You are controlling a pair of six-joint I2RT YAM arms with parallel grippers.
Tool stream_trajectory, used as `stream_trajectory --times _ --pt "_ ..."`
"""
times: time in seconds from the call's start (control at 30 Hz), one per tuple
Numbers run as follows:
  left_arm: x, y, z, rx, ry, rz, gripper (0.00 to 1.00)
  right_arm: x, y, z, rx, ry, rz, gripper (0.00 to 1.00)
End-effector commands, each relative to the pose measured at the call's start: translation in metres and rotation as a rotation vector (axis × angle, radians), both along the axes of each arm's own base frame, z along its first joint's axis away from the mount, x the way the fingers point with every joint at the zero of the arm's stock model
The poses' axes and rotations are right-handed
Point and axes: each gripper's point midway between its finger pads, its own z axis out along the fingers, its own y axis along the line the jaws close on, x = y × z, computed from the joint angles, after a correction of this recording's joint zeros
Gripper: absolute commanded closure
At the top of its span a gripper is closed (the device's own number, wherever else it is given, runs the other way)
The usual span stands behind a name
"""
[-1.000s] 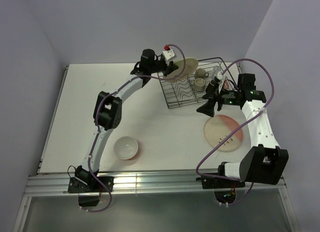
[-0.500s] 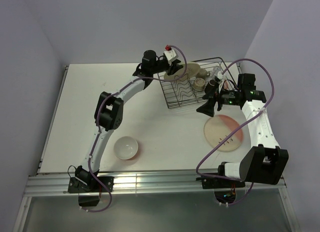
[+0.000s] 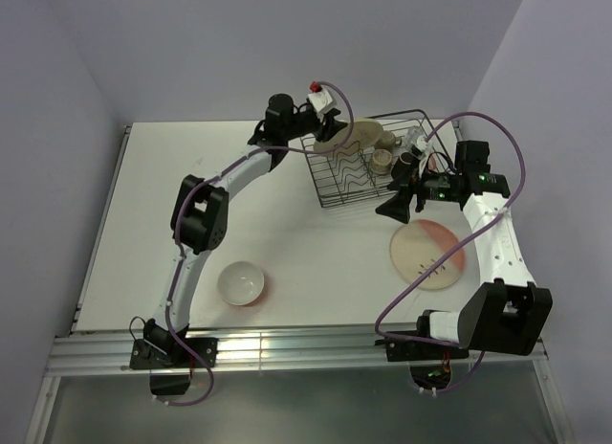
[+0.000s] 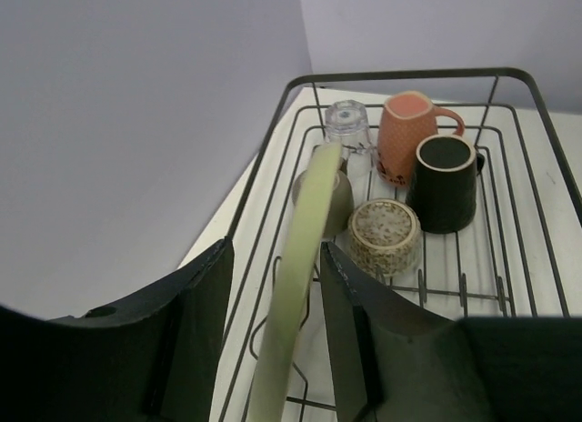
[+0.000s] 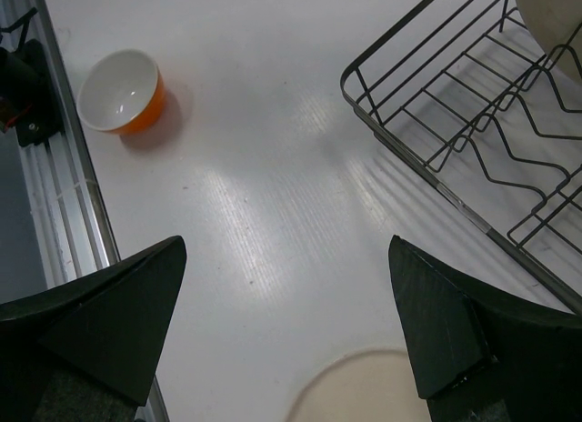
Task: Load the mixed dishes into the dish rack
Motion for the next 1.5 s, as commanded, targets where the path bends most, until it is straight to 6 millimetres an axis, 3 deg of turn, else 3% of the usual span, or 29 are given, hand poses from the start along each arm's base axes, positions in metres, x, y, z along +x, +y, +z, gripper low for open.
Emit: stream_trajectory --times 0.0,0.23,0.6,0.67,0.73,0.77,0.9,0.93,1.13,1.17,1.23,1.37,1.47 --pt "0.0 0.009 0.074 -0.111 -0.08 0.063 0.51 0.001 -0.002 0.021 0.002 -0.071 -0.01 0.0" --pt "0.016 0.017 0.079 -0.142 -0.03 0.158 0.51 -0.002 -0.002 0.021 -0.001 -0.073 -0.019 0.0" --pt "0.039 0.029 0.067 -0.15 0.057 0.275 0.5 -0.001 -0.004 0.02 -0.005 -0.062 -0.053 0.0" --pt "0.033 0.03 0.063 -0.147 0.061 0.261 0.5 -0.001 -0.004 0.02 -0.005 -0.06 -0.055 0.0" --pt "0.023 0.033 0.085 -0.188 -0.005 0.229 0.5 -0.001 -0.004 0.021 -0.005 -0.061 -0.055 0.0" --pt "0.021 0.035 0.075 -0.181 0.006 0.227 0.49 -0.001 -0.004 0.021 -0.005 -0.062 -0.057 0.0" --pt "0.013 0.05 0.1 -0.257 0.009 0.184 0.49 -0.001 -0.005 0.022 -0.007 -0.063 -0.06 0.0" --pt "0.006 0.055 0.114 -0.273 -0.016 0.146 0.48 0.0 -0.005 0.021 -0.008 -0.062 -0.061 0.0" --pt "-0.028 0.063 0.128 -0.232 -0.053 0.015 0.42 0.002 -0.005 0.021 -0.003 -0.051 -0.065 0.0" --pt "-0.031 0.063 0.119 -0.214 -0.048 0.008 0.41 0.003 -0.005 0.02 -0.001 -0.046 -0.066 0.0" --pt "-0.038 0.066 0.121 -0.201 -0.056 -0.013 0.41 0.005 -0.006 0.02 0.001 -0.042 -0.068 0.0" --pt "-0.051 0.057 0.094 -0.131 0.002 -0.106 0.43 0.009 -0.007 0.02 0.0 -0.036 -0.072 0.0" --pt "-0.05 0.053 0.077 -0.093 0.004 -0.094 0.43 0.011 -0.007 0.021 0.002 -0.033 -0.074 0.0"
